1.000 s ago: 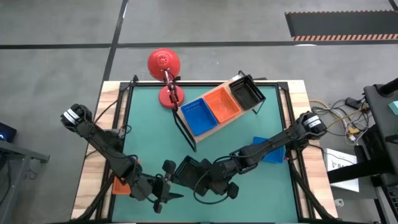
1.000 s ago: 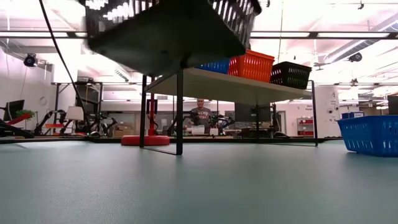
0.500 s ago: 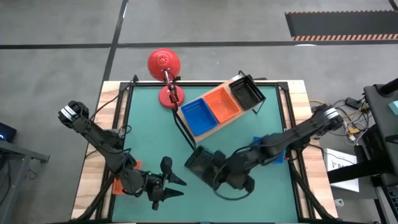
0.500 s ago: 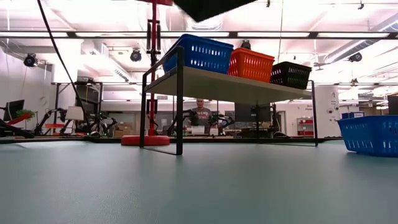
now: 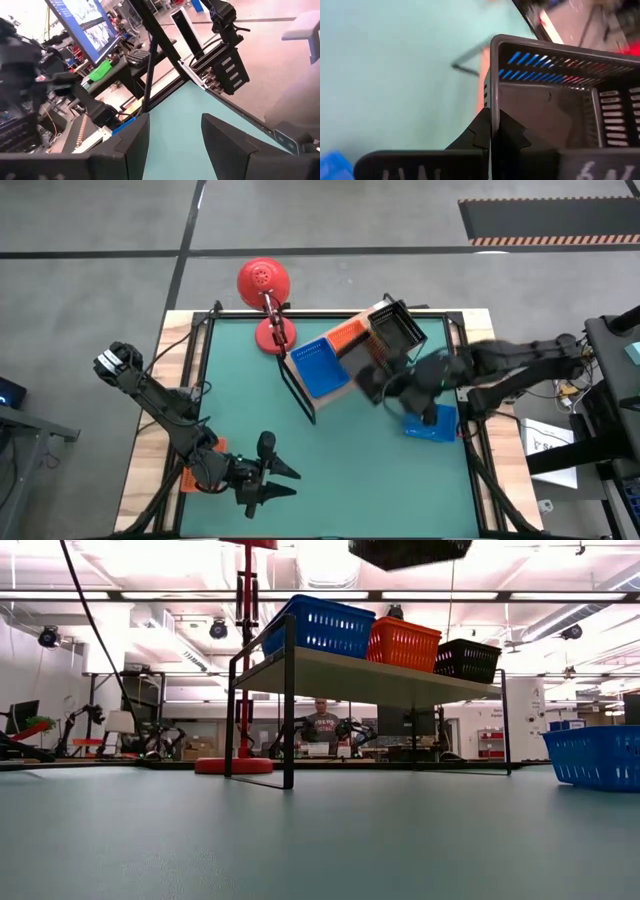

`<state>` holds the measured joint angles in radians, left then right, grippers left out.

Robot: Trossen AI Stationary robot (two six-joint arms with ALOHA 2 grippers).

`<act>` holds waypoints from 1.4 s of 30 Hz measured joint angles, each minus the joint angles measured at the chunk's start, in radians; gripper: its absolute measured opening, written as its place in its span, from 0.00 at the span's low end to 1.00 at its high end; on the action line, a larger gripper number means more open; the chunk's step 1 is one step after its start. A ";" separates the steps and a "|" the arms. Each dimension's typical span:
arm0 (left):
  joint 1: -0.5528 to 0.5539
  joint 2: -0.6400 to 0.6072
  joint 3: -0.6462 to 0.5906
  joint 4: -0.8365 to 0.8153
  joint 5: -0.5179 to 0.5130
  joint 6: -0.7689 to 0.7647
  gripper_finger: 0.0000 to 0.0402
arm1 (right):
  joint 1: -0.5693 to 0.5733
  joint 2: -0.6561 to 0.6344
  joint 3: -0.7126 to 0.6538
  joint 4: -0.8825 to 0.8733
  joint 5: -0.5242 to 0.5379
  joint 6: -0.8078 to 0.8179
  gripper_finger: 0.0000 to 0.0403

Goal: Stack baskets on shelf by color
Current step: Stack the black basket on top of the black baskets on the shelf

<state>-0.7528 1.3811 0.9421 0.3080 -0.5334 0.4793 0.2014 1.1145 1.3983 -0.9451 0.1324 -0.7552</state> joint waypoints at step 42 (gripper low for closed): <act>0.000 0.001 -0.016 -0.002 0.001 -0.004 0.41 | -0.955 -0.013 -0.030 -0.233 -0.635 -0.391 0.02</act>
<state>-0.7528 1.3823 0.9264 0.3058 -0.5327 0.4751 -0.7536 1.1012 1.3681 -1.1778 -0.5029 -1.1466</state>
